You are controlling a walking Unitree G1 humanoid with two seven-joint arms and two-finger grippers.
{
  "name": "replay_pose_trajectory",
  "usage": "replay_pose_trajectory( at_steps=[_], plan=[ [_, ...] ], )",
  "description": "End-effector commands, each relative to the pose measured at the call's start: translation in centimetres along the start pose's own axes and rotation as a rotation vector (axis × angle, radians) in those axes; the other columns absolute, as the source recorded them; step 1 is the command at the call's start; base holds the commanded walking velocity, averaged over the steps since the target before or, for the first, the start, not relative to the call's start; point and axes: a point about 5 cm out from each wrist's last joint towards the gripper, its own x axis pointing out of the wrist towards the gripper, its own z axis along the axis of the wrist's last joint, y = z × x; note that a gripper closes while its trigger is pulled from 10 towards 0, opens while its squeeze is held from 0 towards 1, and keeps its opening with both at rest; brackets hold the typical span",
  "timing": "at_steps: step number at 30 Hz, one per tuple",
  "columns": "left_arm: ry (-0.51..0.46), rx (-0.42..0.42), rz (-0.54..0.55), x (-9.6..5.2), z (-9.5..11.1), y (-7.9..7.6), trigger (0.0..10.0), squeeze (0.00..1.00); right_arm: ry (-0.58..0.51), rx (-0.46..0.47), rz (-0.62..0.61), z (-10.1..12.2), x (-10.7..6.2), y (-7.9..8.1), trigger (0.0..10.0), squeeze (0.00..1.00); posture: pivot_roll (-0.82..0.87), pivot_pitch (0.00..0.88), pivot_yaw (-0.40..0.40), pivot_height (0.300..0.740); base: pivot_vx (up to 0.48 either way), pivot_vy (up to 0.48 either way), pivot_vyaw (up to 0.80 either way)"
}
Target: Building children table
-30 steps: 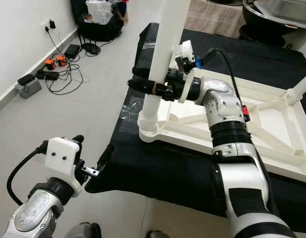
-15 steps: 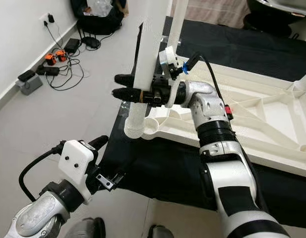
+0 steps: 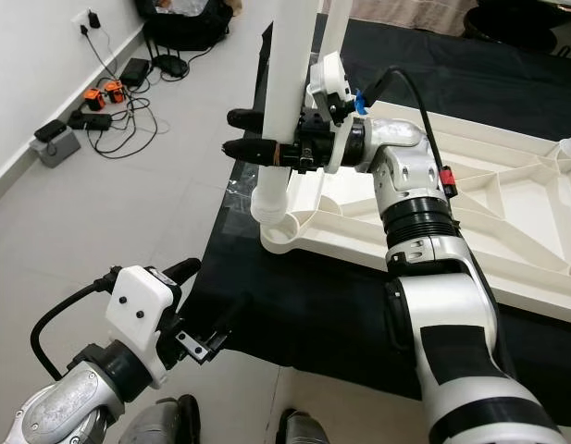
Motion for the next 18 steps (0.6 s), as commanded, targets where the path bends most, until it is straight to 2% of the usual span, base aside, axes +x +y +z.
replay_pose_trajectory(
  at_steps=[1, 18],
  plan=[
    [0.01, 0.004, -0.01, -0.37, 0.12, -0.2, 10.0, 0.0, 0.034, -0.008, 0.04, -0.12, -0.19, 0.14, 10.0, 0.0, 0.13, 0.297, -0.054, 0.74, 0.0, 0.0, 0.0],
    [0.012, 0.004, -0.007, -0.43, 0.15, -0.12, 10.0, 0.0, 0.049, 0.016, 0.077, -0.81, -0.46, 0.55, 10.0, 0.0, 0.13, 0.298, -0.051, 0.74, 0.0, 0.0, 0.0]
  ],
)
